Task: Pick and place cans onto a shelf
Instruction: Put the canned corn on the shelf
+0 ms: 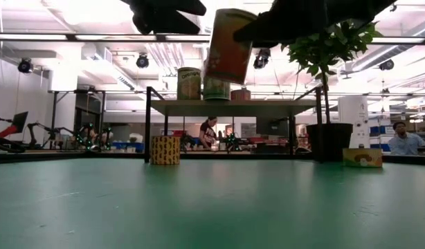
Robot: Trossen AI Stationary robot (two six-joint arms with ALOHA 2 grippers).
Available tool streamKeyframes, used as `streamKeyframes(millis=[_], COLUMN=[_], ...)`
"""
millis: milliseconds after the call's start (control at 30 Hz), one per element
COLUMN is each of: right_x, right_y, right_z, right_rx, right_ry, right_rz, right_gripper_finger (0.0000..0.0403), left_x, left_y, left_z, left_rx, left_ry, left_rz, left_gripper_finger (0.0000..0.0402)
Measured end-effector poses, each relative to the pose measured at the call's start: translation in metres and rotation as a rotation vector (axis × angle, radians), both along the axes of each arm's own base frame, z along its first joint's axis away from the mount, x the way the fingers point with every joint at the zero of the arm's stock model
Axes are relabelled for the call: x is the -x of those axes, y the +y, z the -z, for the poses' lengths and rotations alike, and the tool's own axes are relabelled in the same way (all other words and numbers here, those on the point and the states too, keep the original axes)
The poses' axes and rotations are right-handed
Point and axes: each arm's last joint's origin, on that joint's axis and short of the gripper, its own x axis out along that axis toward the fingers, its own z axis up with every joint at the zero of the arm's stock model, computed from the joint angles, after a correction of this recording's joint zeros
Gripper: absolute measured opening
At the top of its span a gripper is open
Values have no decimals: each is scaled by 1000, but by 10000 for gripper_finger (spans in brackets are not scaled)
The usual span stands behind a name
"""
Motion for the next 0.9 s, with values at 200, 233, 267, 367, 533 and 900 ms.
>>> streamKeyframes(millis=[200,233,267,367,533,900], right_x=[0,0,0,0,0,-1], right_y=[-2,-3,-3,-3,-1,-1], right_z=[0,0,-1,-3,-5,-9], right_rx=[-8,-8,-9,-18,-31,-19], right_ry=[-2,-3,-5,-15,-45,-81], right_rz=[-15,-15,-16,-39,-81,-94], right_gripper_finger=[290,290,290,290,290,290], left_x=[-3,-4,-5,-10,-19,-28], left_y=[-1,-1,-2,-2,-1,-1], left_z=[9,11,13,17,28,33], left_rx=[-3,-6,-8,-8,-14,-25], left_ry=[31,40,46,31,39,-2], left_rz=[14,13,11,-5,-17,-24], left_gripper_finger=[342,343,343,343,343,325])
